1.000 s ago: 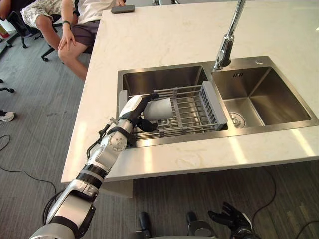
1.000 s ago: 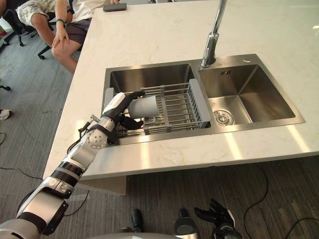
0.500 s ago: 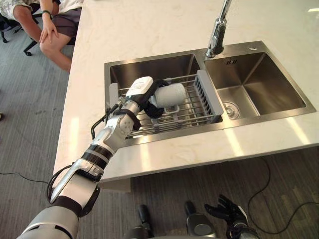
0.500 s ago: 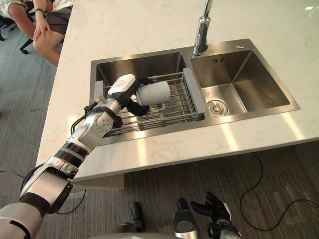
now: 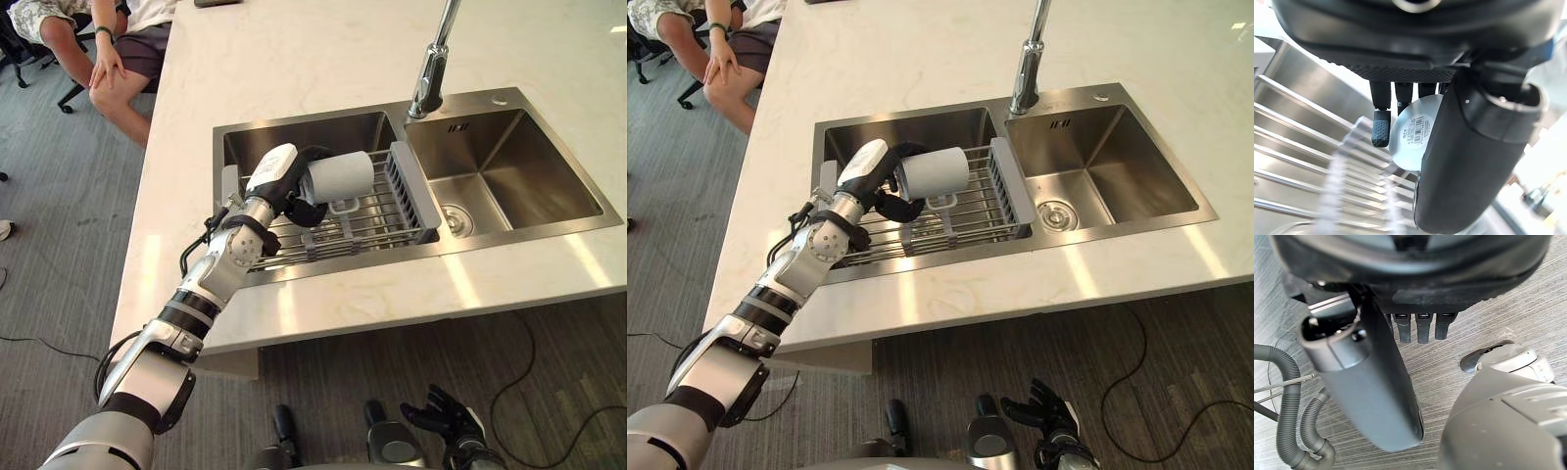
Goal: Walk over to the sink, pick up the cup, carry it to the dishwasher, place the cup inside the dishwasher, then close the dishwasher door
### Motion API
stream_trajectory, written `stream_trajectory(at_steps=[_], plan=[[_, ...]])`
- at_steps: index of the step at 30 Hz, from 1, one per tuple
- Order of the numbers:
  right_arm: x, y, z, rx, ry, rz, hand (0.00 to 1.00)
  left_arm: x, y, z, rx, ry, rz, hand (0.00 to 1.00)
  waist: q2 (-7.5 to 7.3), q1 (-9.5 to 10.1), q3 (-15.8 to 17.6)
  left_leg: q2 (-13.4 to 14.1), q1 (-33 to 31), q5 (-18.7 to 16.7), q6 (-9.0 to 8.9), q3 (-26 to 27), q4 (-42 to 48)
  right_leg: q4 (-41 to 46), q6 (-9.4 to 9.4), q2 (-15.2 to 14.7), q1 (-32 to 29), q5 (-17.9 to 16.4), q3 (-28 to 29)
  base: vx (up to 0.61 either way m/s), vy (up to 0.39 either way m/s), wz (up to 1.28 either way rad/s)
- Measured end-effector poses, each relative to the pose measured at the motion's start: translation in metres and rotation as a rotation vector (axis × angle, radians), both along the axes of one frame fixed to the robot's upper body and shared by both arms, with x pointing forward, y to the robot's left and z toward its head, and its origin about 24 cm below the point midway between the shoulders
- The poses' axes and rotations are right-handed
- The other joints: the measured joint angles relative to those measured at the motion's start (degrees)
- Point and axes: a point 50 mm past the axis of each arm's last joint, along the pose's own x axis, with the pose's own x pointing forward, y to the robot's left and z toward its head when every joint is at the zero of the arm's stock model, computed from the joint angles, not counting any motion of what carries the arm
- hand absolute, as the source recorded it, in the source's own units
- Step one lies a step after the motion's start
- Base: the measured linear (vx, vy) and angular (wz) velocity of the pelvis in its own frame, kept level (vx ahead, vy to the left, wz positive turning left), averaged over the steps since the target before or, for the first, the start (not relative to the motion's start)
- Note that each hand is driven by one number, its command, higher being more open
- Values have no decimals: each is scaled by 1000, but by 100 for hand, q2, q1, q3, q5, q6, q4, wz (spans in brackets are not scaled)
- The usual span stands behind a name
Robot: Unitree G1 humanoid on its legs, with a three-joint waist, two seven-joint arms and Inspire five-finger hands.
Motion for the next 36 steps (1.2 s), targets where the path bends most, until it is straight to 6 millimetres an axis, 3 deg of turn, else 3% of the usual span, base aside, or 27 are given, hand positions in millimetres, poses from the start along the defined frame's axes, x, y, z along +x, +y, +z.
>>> stream_trajectory(at_steps=[8,15,25,30,32,35,36], plan=[[-12,0,-3,9,35,-8,90,-25,14,-31,-356,121,3,30,-24,159,-1,3,168,9,1,-34,-18,29,9,-3,172,-37,-39,-18,-7,2],[-17,3,-5,38,44,-56,90,-71,19,-61,-788,269,-44,30,-215,365,-137,5,251,0,-6,-29,-1,25,14,-3,267,-38,-11,0,0,0],[-38,4,-9,48,89,-94,90,-116,20,-94,-1020,406,-34,30,-351,627,-539,29,410,-121,-22,188,-1,-28,81,-8,343,-7,198,-13,-1,-11],[-40,7,-10,57,87,-108,90,-128,24,-77,-1067,331,-62,30,-467,778,-571,109,284,-506,12,504,545,-82,196,0,336,64,503,-11,9,-32],[-32,7,-6,51,52,-103,90,-131,24,-57,-1082,249,-106,30,-501,816,-572,267,-82,-907,-7,595,1295,-15,293,38,250,117,578,-28,0,-24],[-25,6,-2,39,20,-101,90,-135,23,-37,-1102,152,-159,30,-498,817,-569,462,-421,-1252,32,524,1944,281,324,121,61,127,430,-32,13,-4],[-23,5,-1,33,14,-103,90,-135,22,-32,-1111,125,-173,30,-492,832,-573,486,-427,-1267,53,448,1996,385,419,139,50,177,303,-43,24,16]])
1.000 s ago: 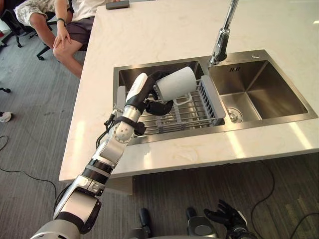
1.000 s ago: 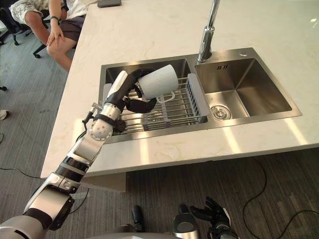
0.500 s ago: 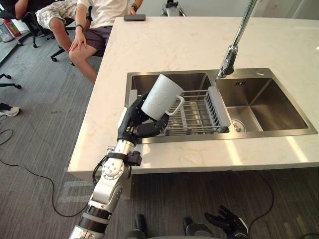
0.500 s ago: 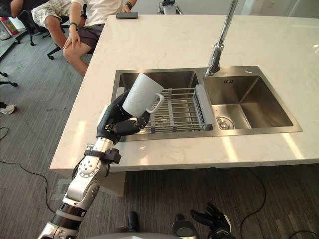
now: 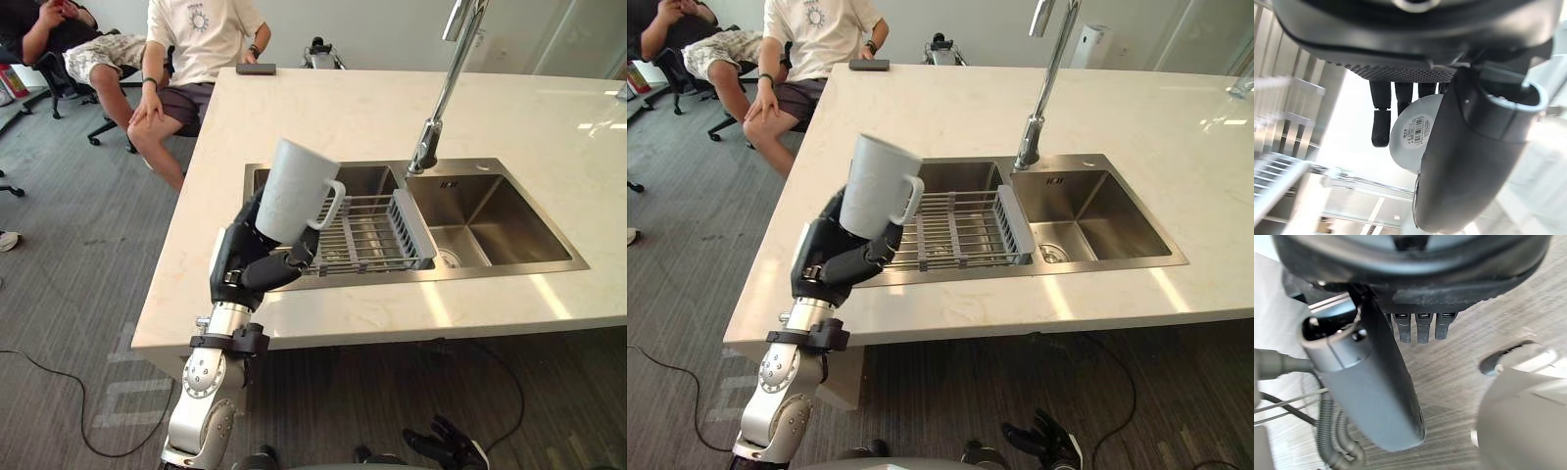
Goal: Walk over to the sink, pick up the cup, carry it to the dishwasher, place the cup inside the dishwasher, then close the dishwasher door
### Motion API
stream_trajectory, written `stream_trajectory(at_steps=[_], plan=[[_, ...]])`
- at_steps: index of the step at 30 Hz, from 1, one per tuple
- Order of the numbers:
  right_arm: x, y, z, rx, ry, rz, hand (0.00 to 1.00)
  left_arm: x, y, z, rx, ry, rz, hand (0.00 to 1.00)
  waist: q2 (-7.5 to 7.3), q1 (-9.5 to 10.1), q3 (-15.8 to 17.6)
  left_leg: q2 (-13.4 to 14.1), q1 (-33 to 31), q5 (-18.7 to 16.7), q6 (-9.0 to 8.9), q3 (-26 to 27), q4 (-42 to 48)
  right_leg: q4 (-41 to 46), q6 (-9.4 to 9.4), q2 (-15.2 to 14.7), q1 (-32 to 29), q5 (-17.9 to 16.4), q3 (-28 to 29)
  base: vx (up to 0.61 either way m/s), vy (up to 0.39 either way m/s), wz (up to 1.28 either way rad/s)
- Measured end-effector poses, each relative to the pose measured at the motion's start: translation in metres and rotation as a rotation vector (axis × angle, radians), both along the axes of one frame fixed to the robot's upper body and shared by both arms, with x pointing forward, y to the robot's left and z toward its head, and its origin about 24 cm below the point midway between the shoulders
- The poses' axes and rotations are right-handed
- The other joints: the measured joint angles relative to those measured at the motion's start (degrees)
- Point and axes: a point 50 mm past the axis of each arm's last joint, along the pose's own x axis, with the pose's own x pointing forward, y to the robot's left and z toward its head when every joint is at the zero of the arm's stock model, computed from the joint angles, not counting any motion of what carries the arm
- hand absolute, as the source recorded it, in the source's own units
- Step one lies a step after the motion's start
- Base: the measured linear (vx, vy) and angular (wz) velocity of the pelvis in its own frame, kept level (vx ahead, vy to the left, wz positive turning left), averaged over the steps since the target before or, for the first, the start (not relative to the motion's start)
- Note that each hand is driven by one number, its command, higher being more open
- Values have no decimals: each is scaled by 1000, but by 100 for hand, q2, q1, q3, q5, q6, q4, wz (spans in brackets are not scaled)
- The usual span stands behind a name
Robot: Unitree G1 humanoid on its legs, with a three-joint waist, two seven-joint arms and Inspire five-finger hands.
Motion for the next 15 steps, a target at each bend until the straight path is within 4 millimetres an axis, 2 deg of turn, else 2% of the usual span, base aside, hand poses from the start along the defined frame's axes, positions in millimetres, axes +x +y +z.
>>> stream_trajectory(at_steps=[1,2,3,4,5,6,8,9,10,12,13,14,15], plan=[[2,-1,1,-6,-5,-2,90,1,-1,4,-15,-19,5,30,37,69,0,45,-11,36,77,-11,-8,65,168,25,-11,-28,-42,-47,19,20],[6,0,2,-4,-17,0,90,2,1,7,-23,-43,21,30,72,93,39,54,-40,62,135,-34,13,728,321,28,-183,-361,-63,-68,11,28],[8,1,2,-2,-22,2,90,2,5,8,-39,-48,47,30,37,101,23,6,-52,87,158,-119,53,1750,389,19,-256,-745,-55,-62,-34,47],[9,1,3,-2,-29,4,90,2,9,9,-46,-57,70,30,10,128,-1,-55,-144,106,145,-252,142,2254,452,3,-122,-943,-45,-50,-31,53],[10,1,4,-5,-36,4,90,2,10,10,-47,-65,79,30,-8,168,-15,-90,-240,147,115,-313,204,2285,431,-2,-35,-1024,-34,-50,-113,44],[16,0,6,-15,-56,5,90,1,12,13,-54,-82,93,30,-64,343,-62,-122,-562,203,68,-374,388,1794,203,13,110,-1274,-16,-56,-117,27],[29,0,10,-9,-98,-5,90,1,11,12,-65,-80,99,30,-11,464,-54,-99,-941,367,-5,-483,471,1064,-117,59,220,-1457,-50,-104,-146,26],[34,1,11,-7,-110,-5,90,1,11,12,-71,-78,100,30,-3,471,-37,-91,-1019,433,-29,-539,466,878,-200,87,263,-1501,-59,-159,-160,42],[40,0,13,-12,-127,-11,90,1,7,10,-88,-64,93,30,144,428,71,-27,-1089,564,-94,-743,471,736,-431,250,355,-1401,-197,-205,-177,49],[39,-1,12,-16,-122,-22,90,0,-1,8,-97,-50,60,30,247,399,129,96,-1099,809,-222,-939,362,738,-585,447,396,-1327,-430,-311,-208,63],[40,-2,12,-22,-119,-28,90,0,-5,9,-94,-53,38,30,261,339,143,82,-1087,1239,-333,-979,-68,703,-776,446,378,-1224,-666,-337,-184,99],[40,-3,13,-34,-121,-39,90,0,-10,11,-92,-61,9,30,185,194,202,141,-1173,1044,-113,-749,218,632,-955,397,296,-1114,-972,-269,-133,104],[38,-4,13,-42,-116,-43,90,-1,-13,12,-96,-65,-4,30,195,162,218,186,-1214,772,39,-585,622,616,-985,375,290,-1075,-1085,-212,-104,105]])
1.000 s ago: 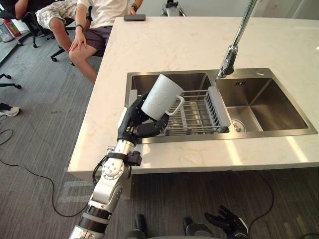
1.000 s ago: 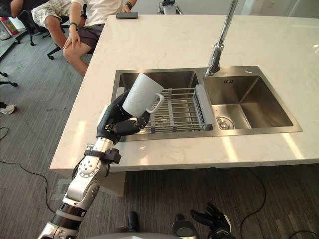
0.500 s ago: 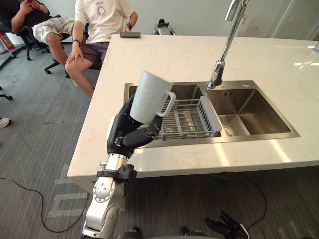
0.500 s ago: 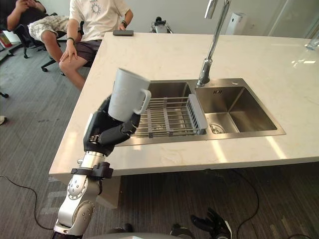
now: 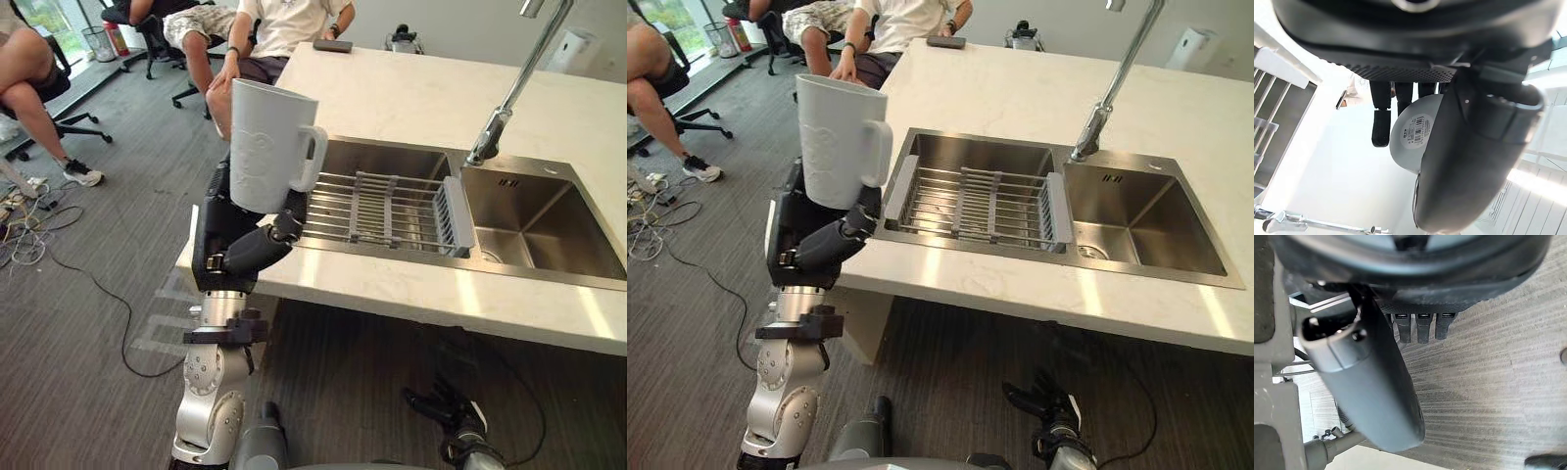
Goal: Walk over to the sink, pick up the cup, carry it to the dishwasher, place the cup inside the dishwasher, then close the dishwasher door
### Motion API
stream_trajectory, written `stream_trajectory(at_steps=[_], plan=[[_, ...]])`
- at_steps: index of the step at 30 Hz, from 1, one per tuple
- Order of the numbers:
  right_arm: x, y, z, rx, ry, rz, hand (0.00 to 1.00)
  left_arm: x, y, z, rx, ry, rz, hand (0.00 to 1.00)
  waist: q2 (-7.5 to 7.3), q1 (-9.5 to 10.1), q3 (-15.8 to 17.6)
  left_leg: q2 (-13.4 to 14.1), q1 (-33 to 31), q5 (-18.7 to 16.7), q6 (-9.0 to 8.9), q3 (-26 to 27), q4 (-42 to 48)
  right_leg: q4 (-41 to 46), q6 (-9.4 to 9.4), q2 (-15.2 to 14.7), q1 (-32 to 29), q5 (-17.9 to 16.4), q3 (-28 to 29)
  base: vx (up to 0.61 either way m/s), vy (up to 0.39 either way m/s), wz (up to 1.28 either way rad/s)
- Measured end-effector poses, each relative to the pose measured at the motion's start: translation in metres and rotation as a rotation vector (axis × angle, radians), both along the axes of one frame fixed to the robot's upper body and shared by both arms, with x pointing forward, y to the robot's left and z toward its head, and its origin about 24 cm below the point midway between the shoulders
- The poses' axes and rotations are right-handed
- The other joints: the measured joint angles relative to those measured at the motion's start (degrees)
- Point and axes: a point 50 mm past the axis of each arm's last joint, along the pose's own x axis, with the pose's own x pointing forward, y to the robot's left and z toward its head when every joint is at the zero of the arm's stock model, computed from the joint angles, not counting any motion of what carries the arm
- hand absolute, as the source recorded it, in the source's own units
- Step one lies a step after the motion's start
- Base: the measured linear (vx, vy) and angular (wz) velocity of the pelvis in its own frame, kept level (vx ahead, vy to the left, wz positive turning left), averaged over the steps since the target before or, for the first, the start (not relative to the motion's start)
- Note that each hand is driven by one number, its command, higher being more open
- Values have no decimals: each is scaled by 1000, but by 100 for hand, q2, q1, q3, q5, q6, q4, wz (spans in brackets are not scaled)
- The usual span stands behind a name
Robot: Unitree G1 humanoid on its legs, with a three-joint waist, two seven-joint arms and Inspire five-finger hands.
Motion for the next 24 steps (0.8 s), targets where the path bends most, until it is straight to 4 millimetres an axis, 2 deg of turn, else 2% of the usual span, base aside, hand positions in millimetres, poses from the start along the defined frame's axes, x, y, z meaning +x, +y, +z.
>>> stream_trajectory(at_steps=[1,2,4,6,7,8,10,15,16,17,18,19,21,22,23,24], plan=[[-6,-2,-1,-10,16,-9,90,-2,-6,3,-10,-12,-27,30,-6,-51,7,100,53,-482,141,278,652,-22,-14,-54,14,64,-183,-178,-46,94],[-11,-2,-2,-11,29,-12,90,-1,-11,6,-16,-30,-55,30,3,-111,-2,220,235,-833,129,455,1013,-42,-20,-117,4,120,-397,-165,-11,93],[-19,-3,-4,-11,47,-18,90,2,-19,14,-19,-68,-102,30,13,-228,-15,389,651,-1150,123,616,1103,-91,53,-295,-46,182,-802,-176,92,109],[-23,-4,-5,-14,55,-24,90,4,-23,16,-17,-85,-122,30,99,-264,-130,364,1030,-1229,-65,688,378,-191,210,-381,-175,272,-988,-137,144,84],[-23,-3,-6,-9,63,-27,90,7,-22,16,-13,-88,-118,30,204,-261,-190,210,1267,-1138,-445,711,-440,-336,357,-436,-204,387,-1074,-107,238,44],[-24,4,-9,11,71,-23,90,11,-20,8,4,-55,-106,30,103,-218,-214,-27,1400,-909,-328,739,-838,-506,452,-557,-148,528,-1086,-80,240,35],[-24,9,-10,29,67,-21,90,17,-15,-5,20,8,-75,30,67,-221,-215,-233,1431,-796,-217,650,-956,-696,538,-705,-27,681,-1184,-36,175,28],[-17,17,-13,52,69,-12,90,16,-10,-19,63,76,-69,30,-49,-216,-153,-432,1298,-794,-96,499,-862,-642,606,-879,-19,762,-1274,-45,120,24],[-16,17,-12,49,66,-7,90,16,-11,-20,68,81,-78,30,-54,-215,-154,-463,1253,-798,-85,448,-835,-548,600,-873,-72,758,-1131,-72,79,31],[-14,17,-11,45,59,1,90,16,-13,-21,70,86,-86,30,-53,-229,-151,-496,1173,-786,-52,315,-802,-272,507,-822,-222,695,-472,-63,75,41],[-15,17,-11,43,58,2,90,15,-14,-21,72,89,-95,30,-56,-249,-150,-520,1166,-775,-34,228,-798,-153,430,-786,-273,639,-140,-57,47,66],[-17,16,-10,38,60,4,90,14,-16,-23,77,94,-107,30,-63,-283,-148,-586,1151,-751,-5,34,-803,58,328,-729,-321,503,422,-19,-14,64],[-23,16,-10,32,66,8,90,13,-16,-24,77,99,-109,30,-123,-295,-170,-692,1110,-748,-1,-166,-760,163,379,-752,-282,261,833,-34,-82,71],[-23,16,-10,30,70,21,90,12,-13,-25,74,102,-94,30,-183,-292,-187,-778,1023,-756,-12,-240,-659,139,482,-824,-211,84,856,-49,-121,61],[-19,16,-9,24,62,34,90,12,-8,-25,73,105,-73,30,-185,-201,-190,-816,907,-767,-48,-335,-542,93,602,-836,-205,-26,813,-47,-101,48],[-17,17,-8,21,55,40,90,12,-6,-26,70,108,-66,30,-170,-204,-192,-809,842,-757,-70,-401,-489,90,649,-822,-202,-39,745,-55,-105,50]])
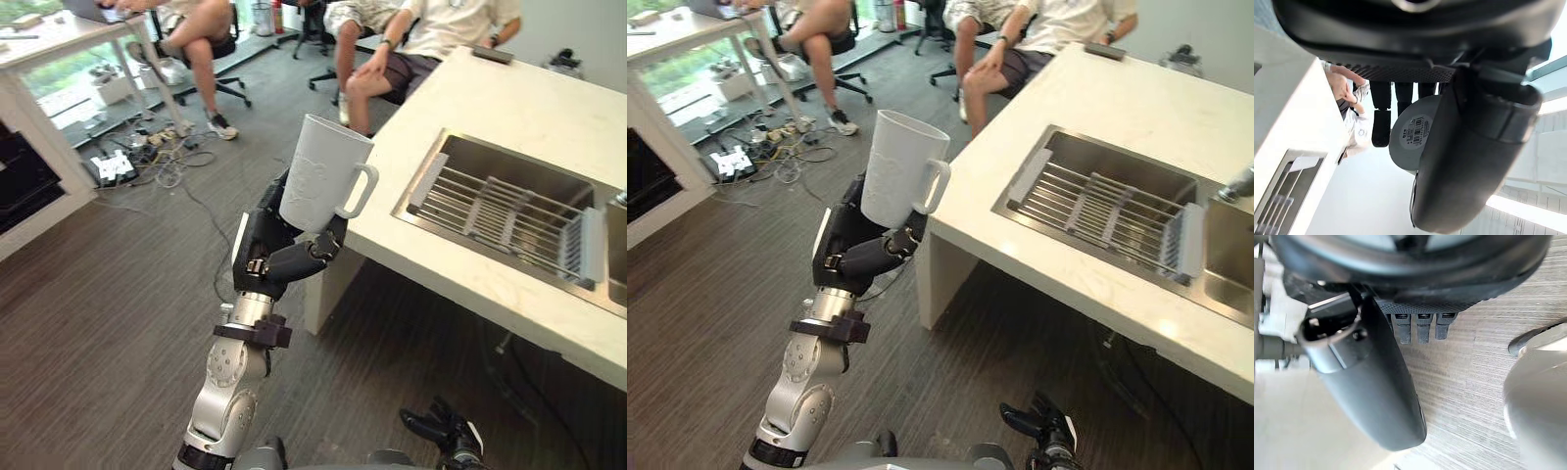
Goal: Walk over to the sink, pick up the cup, carry it to the dishwasher, place the cup inside the dishwasher, then close the dishwasher door
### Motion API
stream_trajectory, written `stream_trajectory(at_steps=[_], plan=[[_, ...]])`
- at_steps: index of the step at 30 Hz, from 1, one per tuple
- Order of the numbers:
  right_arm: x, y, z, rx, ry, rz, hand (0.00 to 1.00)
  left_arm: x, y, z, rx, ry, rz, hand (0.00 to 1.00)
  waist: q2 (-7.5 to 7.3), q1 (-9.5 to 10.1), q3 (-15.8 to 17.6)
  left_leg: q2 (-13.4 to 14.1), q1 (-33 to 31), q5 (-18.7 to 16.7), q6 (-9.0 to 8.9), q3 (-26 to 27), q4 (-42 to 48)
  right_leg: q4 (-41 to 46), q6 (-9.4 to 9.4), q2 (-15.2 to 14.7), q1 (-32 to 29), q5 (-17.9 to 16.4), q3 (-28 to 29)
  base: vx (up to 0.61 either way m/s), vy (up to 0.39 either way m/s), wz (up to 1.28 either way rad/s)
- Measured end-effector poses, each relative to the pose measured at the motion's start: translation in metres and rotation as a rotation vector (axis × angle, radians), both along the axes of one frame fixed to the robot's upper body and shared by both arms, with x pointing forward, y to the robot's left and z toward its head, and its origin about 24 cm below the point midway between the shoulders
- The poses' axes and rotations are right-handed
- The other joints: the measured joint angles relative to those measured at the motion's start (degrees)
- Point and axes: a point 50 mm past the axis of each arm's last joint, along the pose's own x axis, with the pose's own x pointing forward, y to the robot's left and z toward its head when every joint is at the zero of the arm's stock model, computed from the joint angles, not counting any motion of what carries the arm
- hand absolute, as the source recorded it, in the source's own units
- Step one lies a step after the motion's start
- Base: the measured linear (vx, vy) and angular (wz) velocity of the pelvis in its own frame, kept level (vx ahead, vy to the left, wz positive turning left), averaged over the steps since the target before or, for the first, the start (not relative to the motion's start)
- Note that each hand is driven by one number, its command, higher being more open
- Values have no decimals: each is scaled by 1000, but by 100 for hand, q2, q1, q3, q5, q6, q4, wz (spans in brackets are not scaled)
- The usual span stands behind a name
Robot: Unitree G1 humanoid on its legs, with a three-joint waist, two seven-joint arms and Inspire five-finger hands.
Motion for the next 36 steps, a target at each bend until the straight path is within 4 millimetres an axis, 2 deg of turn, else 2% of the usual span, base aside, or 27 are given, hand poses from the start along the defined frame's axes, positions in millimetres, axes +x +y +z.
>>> stream_trajectory(at_steps=[4,6,7,8,9,10,12,13,14,15,16,17,18,19,20,21,23,24,26,27,29,31,34,35,36], plan=[[21,-2,15,-42,-96,53,90,-11,8,3,-36,-6,44,30,30,31,-17,82,-269,95,-146,-575,175,1,3,160,119,1,-586,-36,-134,68],[30,-8,21,-79,-127,69,90,-13,9,7,-51,-23,54,30,30,66,-12,46,-449,261,-151,-516,208,-10,-17,145,209,-11,-901,-65,-77,101],[31,-14,23,-100,-130,56,90,-13,9,7,-64,-25,59,30,19,50,3,107,-462,456,18,23,15,-83,-19,42,353,-11,-1208,-100,-9,119],[31,-18,23,-112,-126,44,90,-14,13,6,-69,-23,82,30,-39,86,60,422,-488,227,253,859,199,-205,-22,17,509,-9,-1429,-84,-10,117],[32,-20,24,-121,-129,43,90,-13,16,6,-75,-20,92,30,1,78,86,674,-494,88,282,1358,413,-249,-22,31,614,-9,-1569,-23,-6,102],[34,-26,27,-147,-130,42,90,-13,19,5,-87,-14,104,30,106,61,115,1012,-448,39,290,1928,709,-264,-19,48,761,-22,-1820,3,21,90],[37,-30,28,-167,-125,52,90,-16,27,4,-90,-16,138,30,95,141,120,880,-546,-110,277,1956,855,-145,-20,-133,749,-212,-1887,4,114,60],[42,-29,29,-173,-132,64,90,-18,35,4,-91,-21,169,30,2,111,163,611,-587,-209,272,1929,859,-45,-27,-362,757,-549,-1918,40,205,47],[42,-28,29,-174,-131,69,90,-18,37,3,-92,-17,180,30,-50,73,179,463,-573,-254,317,1913,858,26,-3,-516,779,-611,-2024,133,269,72],[42,-29,28,-178,-124,75,90,-20,40,1,-98,-9,198,30,-34,-5,203,422,-552,-540,411,1949,1155,409,21,-623,760,-586,-2094,147,213,86],[40,-26,25,-165,-106,78,90,-19,42,-2,-94,7,205,30,-39,-52,231,317,-573,-732,481,1772,1330,1383,-39,-766,453,-485,-1766,199,244,81],[39,-24,23,-153,-94,77,90,-19,41,-3,-90,14,203,30,-49,-60,244,259,-526,-793,509,1673,1349,1908,-178,-777,233,-316,-1513,214,205,94],[35,-17,18,-126,-74,76,90,-19,40,-5,-84,23,193,30,-27,-113,269,206,-442,-867,556,1436,1336,2702,-225,-582,-167,-221,-945,241,189,87],[33,-12,16,-107,-73,78,90,-19,40,-5,-78,23,192,30,-22,-158,280,166,-362,-893,570,1250,1283,2872,-169,-318,-362,-402,-583,347,132,110],[33,-5,17,-93,-88,92,90,-19,40,-4,-80,19,190,30,-21,-146,282,96,-170,-881,578,1055,1165,2847,-152,72,-660,-602,-61,299,85,84],[33,-3,18,-89,-97,99,90,-19,39,-4,-80,18,187,30,-20,-147,282,49,-87,-899,554,957,1140,2802,-114,225,-764,-658,112,360,74,93],[29,3,24,-87,-131,113,90,-18,32,-2,-85,10,156,30,-65,-186,206,-171,151,-914,517,610,933,1989,-5,598,-936,-674,771,283,0,97],[29,3,25,-87,-133,113,90,-18,32,-1,-86,8,153,30,-72,-179,202,-196,172,-914,517,587,912,1900,6,600,-942,-662,788,239,-32,88],[28,2,30,-97,-159,110,90,-20,29,5,-93,-22,141,30,-178,-126,129,-304,284,-1015,344,548,1013,1013,99,508,-931,-160,569,330,-103,81],[29,2,31,-100,-166,111,90,-21,29,5,-99,-25,142,30,-147,-136,114,-263,276,-1041,303,543,1101,995,140,514,-883,-170,501,369,-147,68],[34,2,37,-112,-198,119,90,-23,28,3,-120,-18,153,30,18,42,-70,1,305,-1121,164,537,1108,583,29,723,-598,-87,324,285,-125,20],[40,2,43,-139,-224,163,90,-25,28,1,-125,-5,155,30,32,100,-86,91,555,-1124,157,535,918,404,6,810,-350,-72,292,240,-117,-3],[39,-3,45,-174,-216,190,90,-30,26,-6,-135,29,151,30,51,106,-321,121,794,-1110,142,508,616,171,5,854,-128,-72,221,201,-78,4],[16,6,17,-148,-55,264,90,-28,28,-30,-49,131,116,30,-70,-25,-389,83,543,128,58,204,-599,-732,-169,735,128,510,520,121,-30,2],[16,6,17,-148,-55,264,90,-28,28,-30,-49,131,116,30,-70,-25,-389,83,543,128,58,204,-600,-732,-169,735,128,510,520,0,0,0]])
